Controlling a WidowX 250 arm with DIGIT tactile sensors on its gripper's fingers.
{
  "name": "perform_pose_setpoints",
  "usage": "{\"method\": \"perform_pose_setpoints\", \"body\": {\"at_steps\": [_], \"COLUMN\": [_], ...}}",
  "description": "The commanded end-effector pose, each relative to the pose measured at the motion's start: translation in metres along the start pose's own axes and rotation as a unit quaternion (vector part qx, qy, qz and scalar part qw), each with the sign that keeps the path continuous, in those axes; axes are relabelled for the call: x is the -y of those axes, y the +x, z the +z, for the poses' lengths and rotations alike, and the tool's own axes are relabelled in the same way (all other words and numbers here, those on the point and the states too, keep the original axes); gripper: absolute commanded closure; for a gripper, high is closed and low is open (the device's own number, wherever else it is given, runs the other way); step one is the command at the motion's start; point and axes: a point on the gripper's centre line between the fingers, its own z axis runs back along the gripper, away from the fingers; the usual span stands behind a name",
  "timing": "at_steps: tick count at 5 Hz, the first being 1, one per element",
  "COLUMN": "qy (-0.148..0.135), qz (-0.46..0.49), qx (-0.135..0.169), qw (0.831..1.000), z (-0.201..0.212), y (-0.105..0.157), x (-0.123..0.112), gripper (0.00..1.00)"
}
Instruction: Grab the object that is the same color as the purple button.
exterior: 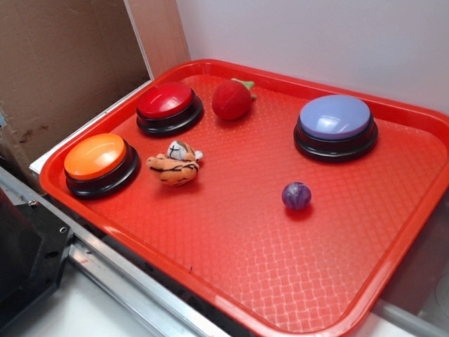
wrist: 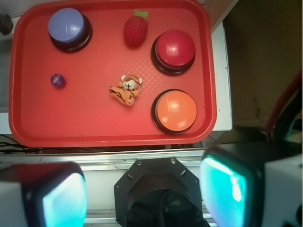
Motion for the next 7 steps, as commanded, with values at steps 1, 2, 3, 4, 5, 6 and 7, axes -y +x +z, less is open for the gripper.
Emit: {"method": "perform_pose_setpoints", "body": {"at_steps": [1,2,3,4,5,6,7], "qy": [0.0,0.0,0.025,0.02,-0.004,-0.007,0.003], "qz": [0.0,0.0,-0.018,-0.029,-0.077,-0.131,-0.185], "qx": [0.0,0.0,-0.007,-0.002,-0.017,-0.033,-0.048], "qw": [1.0,1.0,1.0,0.999,0.997,0.991,0.982], "z": [0.0,0.0,0.001,0.008,-0.003,-0.015,-0.025], "y": [0.0,0.0,0.014,0.053,0.091,0.099,0.096], "x": [0.0,0.0,-0.001,-0.006,0.022,0.071,0.113], "gripper": [0.0,0.0,0.0,0.0,0.0,0.0,0.0]}}
